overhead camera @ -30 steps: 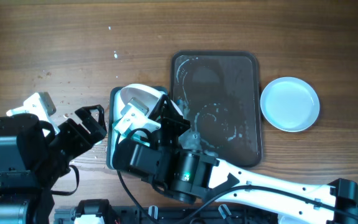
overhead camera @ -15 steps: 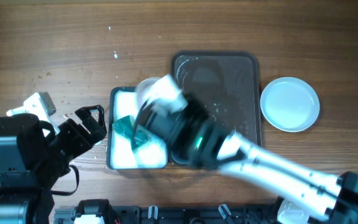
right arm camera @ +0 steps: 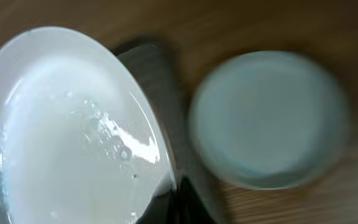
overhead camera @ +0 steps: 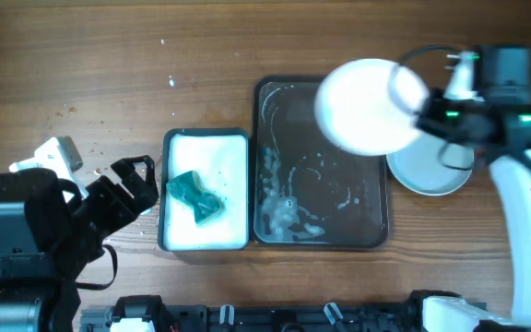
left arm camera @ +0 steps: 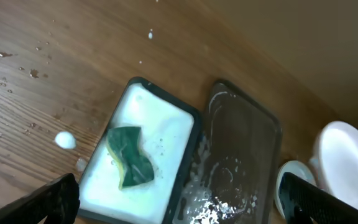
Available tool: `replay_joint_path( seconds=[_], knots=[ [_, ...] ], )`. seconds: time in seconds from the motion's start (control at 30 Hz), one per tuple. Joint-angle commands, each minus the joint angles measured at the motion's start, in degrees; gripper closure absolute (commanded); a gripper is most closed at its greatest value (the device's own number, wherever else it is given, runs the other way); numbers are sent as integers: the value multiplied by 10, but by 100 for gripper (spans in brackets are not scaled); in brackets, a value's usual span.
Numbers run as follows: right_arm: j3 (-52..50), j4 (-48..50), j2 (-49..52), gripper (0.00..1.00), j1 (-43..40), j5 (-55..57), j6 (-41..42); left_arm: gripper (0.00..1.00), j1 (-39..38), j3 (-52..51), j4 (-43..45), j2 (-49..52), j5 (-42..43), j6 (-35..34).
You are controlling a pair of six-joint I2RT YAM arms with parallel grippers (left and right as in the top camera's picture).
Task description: Clean dirty plates on tray and stack at the side
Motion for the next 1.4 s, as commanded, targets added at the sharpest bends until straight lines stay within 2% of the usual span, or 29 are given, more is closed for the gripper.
replay_joint_path(
  seconds=[0.0, 0.1, 0.23, 0.27, 0.3, 0.33, 0.4, 0.53, 0.6, 0.67, 0.8, 0.87, 1.0, 1.07, 1.23, 1.27, 1.37],
  knots=[
    [-45, 22, 31, 96, -121, 50, 6, 0, 5, 4, 2, 0, -8, -5],
    [-87, 37, 79, 96, -188, 50, 5, 0, 5, 4, 2, 0, -8, -5],
    [-106, 36, 150, 96, -211, 33, -25, 0, 5, 4, 2, 0, -8, -5],
    [-106, 37, 157, 88, -211, 25, -38, 0, 5, 4, 2, 0, -8, -5],
    [-106, 39, 161, 65, -211, 18, -42, 0, 5, 4, 2, 0, -8, -5],
    [-105, 41, 160, 48, -210, 4, -43, 0, 5, 4, 2, 0, -8, -5],
    [-90, 30, 137, 38, -202, -64, -84, 0, 5, 4, 2, 0, -8, -5],
    [-85, 8, 33, 31, -158, -202, -102, 0, 5, 4, 2, 0, -8, -5],
    [-85, -3, -31, 16, -117, -268, -150, 0, 5, 4, 2, 0, -8, -5],
    [-85, -27, -111, 0, -42, -283, -192, 0, 5, 4, 2, 0, -8, -5],
    [-85, -45, -218, 0, 104, -268, -191, 0, 5, 4, 2, 0, -8, -5],
    [-85, -44, -258, 0, 166, -268, -125, 0, 5, 4, 2, 0, -8, -5],
    [-85, -43, -298, 0, 202, -268, -7, 0, 5, 4, 2, 0, -8, -5],
    [-85, -47, -299, 0, 201, -242, 18, 0, 5, 4, 2, 0, -8, -5],
    [-88, -14, -319, 0, 214, -125, 19, 0, 5, 4, 2, 0, -8, -5],
    [-107, 47, -343, 0, 214, -82, 11, 0, 5, 4, 2, 0, -8, -5],
    [-199, 198, -416, 0, 214, -69, -101, 0, 5, 4, 2, 0, -8, -5]
  ],
)
